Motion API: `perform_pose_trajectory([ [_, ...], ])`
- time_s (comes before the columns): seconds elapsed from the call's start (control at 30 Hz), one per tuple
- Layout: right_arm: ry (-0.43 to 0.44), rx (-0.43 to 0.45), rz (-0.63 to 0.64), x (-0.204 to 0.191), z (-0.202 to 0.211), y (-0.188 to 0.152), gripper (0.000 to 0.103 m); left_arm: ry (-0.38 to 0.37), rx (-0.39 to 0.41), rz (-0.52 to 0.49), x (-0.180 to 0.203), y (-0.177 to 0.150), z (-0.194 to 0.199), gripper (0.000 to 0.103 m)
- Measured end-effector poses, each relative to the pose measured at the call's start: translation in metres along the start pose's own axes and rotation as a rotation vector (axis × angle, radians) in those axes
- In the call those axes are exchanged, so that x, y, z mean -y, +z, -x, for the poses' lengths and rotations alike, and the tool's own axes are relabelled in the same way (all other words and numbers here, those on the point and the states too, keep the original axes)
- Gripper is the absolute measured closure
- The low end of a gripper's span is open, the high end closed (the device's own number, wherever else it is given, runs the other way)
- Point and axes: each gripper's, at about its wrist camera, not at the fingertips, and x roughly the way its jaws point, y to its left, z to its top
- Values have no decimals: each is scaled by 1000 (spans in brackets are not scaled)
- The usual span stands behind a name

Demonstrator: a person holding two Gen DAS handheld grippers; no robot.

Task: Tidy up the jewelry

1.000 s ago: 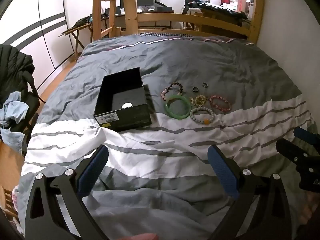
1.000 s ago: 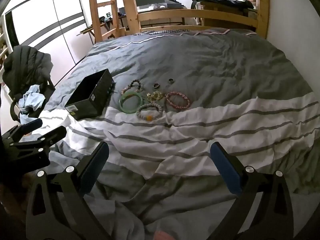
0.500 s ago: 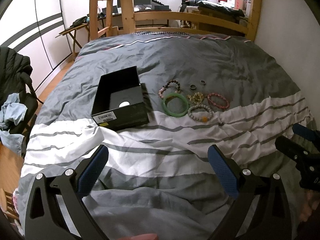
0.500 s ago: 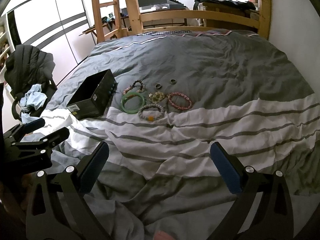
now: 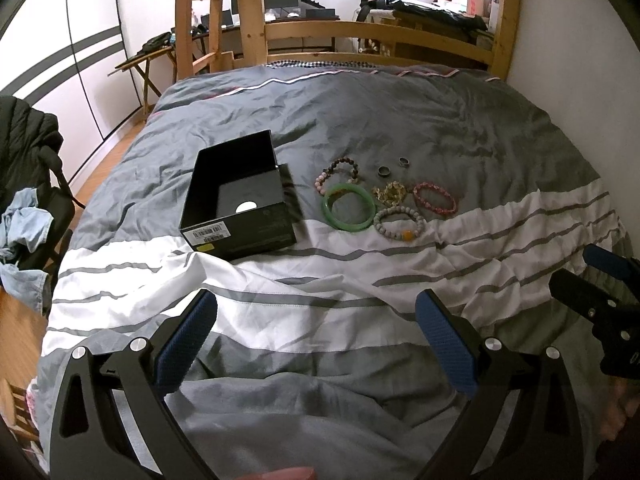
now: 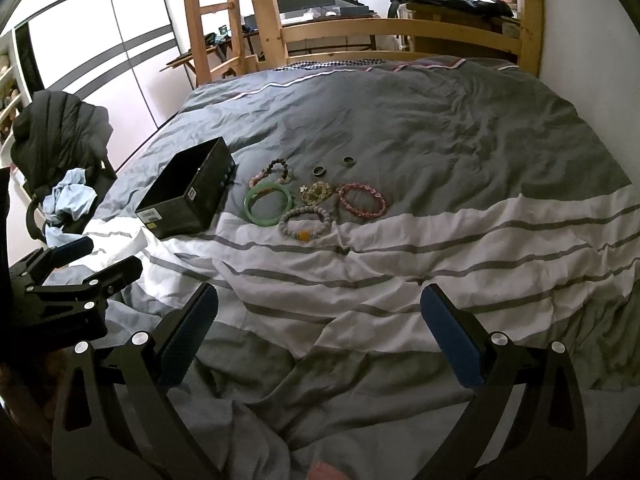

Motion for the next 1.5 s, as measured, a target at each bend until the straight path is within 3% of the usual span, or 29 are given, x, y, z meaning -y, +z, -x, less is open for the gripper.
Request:
perform_pose_trajectory([
  [1.23,2,-7,3,-3,-4,-2,3,1,-11,-2,-3,-2,-2,5],
  [1.5,-12,-7,7,0,-8,0,3,-1,-54,-29,-1,-1,-10,5],
])
